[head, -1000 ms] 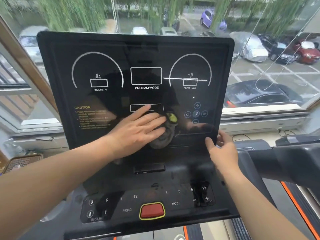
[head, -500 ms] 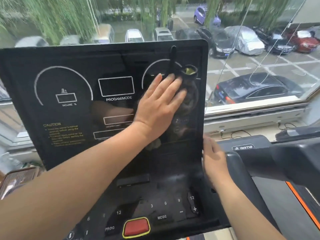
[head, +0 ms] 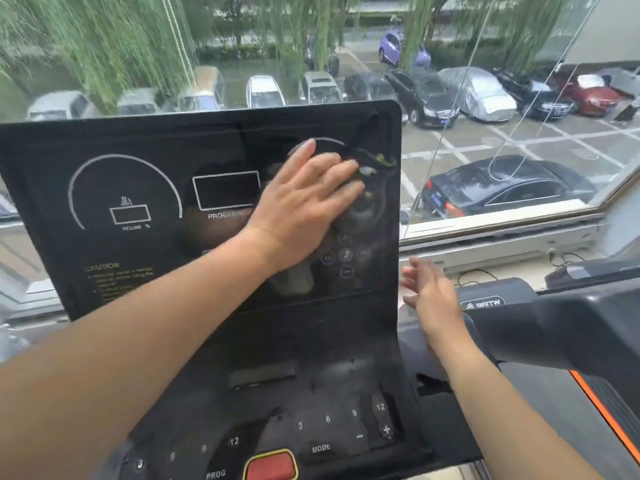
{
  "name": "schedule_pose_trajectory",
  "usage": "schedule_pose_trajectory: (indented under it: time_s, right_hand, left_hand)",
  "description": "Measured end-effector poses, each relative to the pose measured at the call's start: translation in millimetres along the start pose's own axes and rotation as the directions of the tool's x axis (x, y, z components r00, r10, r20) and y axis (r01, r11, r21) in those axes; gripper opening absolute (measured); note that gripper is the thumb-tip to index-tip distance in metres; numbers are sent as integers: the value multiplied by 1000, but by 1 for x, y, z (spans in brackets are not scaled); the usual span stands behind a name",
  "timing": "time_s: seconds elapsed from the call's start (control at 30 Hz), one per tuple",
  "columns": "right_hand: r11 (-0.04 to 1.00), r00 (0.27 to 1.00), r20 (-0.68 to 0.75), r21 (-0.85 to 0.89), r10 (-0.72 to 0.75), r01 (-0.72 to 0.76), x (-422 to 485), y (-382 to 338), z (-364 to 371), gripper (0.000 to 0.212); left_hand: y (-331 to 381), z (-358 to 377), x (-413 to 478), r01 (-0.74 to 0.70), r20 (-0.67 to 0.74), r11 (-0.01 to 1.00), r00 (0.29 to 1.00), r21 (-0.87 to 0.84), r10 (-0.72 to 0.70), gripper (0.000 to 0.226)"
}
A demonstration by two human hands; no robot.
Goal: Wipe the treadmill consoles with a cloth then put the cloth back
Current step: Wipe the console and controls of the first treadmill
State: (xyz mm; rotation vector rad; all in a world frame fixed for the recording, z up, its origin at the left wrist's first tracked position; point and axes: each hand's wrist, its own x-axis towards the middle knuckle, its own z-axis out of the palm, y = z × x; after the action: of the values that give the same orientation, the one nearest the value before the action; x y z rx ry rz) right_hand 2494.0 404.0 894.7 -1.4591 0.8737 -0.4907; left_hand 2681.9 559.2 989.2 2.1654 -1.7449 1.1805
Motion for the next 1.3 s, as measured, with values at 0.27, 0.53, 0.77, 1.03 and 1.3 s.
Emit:
schedule_pose_trajectory:
  time_s: [0.27, 0.53, 0.77, 1.03, 1.3]
  right_hand:
    - [986, 988, 65, -89, -138, 143, -11, -32, 29, 48]
    - [991, 991, 81, -67, -110, 116, -11, -19, 30, 50]
    - [986, 993, 32, -120, -114, 117, -20, -25, 46, 55]
    - [839, 907, 1, -381, -421, 389, -78, -44, 80, 67]
    - [917, 917, 268, -189, -296, 351, -148, -28, 126, 33]
  left_hand:
    - [35, 4, -66, 85, 113, 993, 991, -83, -76, 53]
    - [-52, -44, -63, 63, 200, 998, 978, -26, -56, 59]
    - [-60, -51, -106, 621, -108, 780, 772, -75, -626, 62]
    - [-71, -68, -167, 31, 356, 999, 934, 23, -38, 66]
    - [-88, -84, -234, 617, 31, 786, 786, 22, -618, 63]
